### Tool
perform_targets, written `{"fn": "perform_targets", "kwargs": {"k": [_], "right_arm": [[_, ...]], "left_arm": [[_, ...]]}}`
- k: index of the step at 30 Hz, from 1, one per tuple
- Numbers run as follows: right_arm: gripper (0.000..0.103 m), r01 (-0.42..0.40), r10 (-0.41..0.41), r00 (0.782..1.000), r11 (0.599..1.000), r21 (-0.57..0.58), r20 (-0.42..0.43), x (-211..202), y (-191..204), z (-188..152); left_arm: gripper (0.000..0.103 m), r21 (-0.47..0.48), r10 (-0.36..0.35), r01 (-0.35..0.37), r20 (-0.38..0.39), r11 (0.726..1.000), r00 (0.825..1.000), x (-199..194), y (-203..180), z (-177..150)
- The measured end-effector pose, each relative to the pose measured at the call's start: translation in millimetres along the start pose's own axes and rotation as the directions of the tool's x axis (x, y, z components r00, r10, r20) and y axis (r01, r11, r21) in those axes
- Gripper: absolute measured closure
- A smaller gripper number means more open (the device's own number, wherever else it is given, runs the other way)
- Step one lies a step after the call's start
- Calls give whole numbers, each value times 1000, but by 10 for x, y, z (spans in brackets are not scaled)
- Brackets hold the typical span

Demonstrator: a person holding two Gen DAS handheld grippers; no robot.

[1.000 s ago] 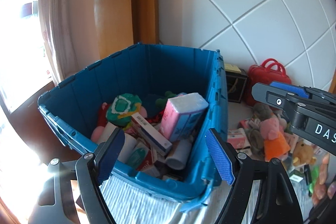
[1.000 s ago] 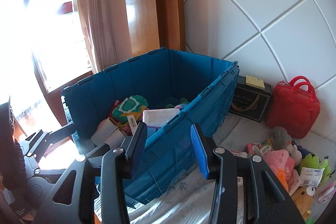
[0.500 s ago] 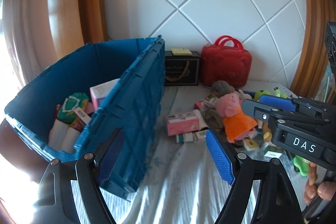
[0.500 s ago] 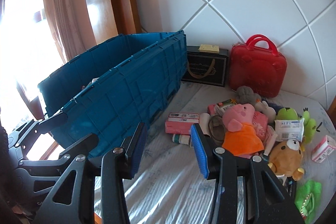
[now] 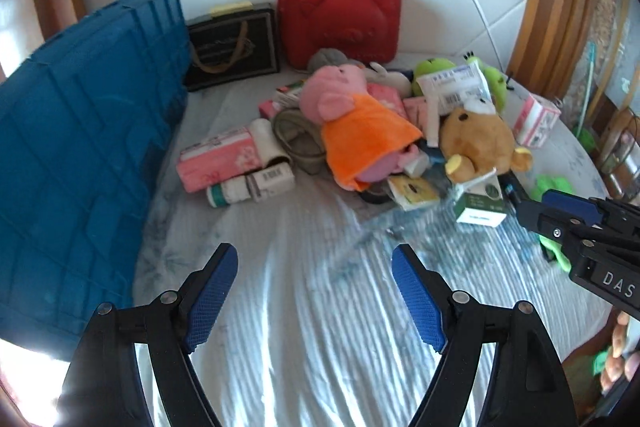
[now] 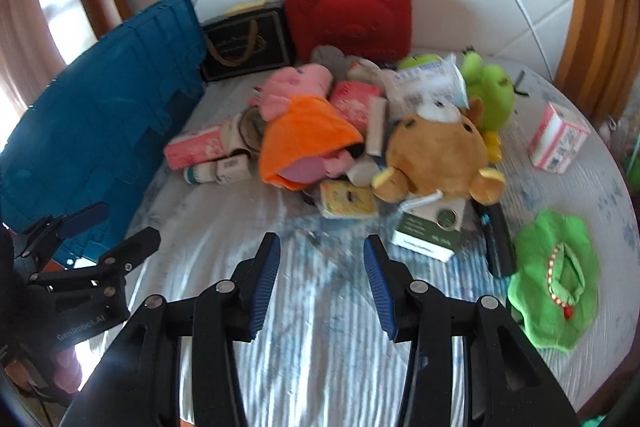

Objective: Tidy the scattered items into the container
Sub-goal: 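Grasp the green-and-white patch box with the left tool while the right tool reaches the green plush hat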

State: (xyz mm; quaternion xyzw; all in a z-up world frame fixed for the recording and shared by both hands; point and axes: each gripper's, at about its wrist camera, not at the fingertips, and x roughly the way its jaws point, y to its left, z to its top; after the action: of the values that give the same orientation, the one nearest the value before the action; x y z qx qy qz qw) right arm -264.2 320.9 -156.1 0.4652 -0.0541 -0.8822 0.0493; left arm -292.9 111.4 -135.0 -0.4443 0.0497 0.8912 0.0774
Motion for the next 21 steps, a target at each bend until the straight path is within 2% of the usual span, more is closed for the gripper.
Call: {"fn": "perform_targets", "kwargs": {"k": [5, 10, 16, 21], "right_arm": [[60, 89, -78, 993, 987, 137, -84, 120, -854, -362], [60, 158, -127, 982, 957, 242, -139, 177, -1599, -599], [60, 206, -155, 971, 929, 308, -183, 237, -2306, -690], [60, 223, -163, 966, 915, 336, -199, 289, -2717, -644]], "left_arm": [[23, 48, -51, 55, -87, 997, 995, 421, -551, -65], [23, 83, -100, 114, -163, 990, 982, 790, -1109, -106], [23, 136, -110, 139, -202, 981, 973, 1106, -1745, -35], [23, 156, -103, 136, -206, 978, 973, 1357, -2103, 138]]}}
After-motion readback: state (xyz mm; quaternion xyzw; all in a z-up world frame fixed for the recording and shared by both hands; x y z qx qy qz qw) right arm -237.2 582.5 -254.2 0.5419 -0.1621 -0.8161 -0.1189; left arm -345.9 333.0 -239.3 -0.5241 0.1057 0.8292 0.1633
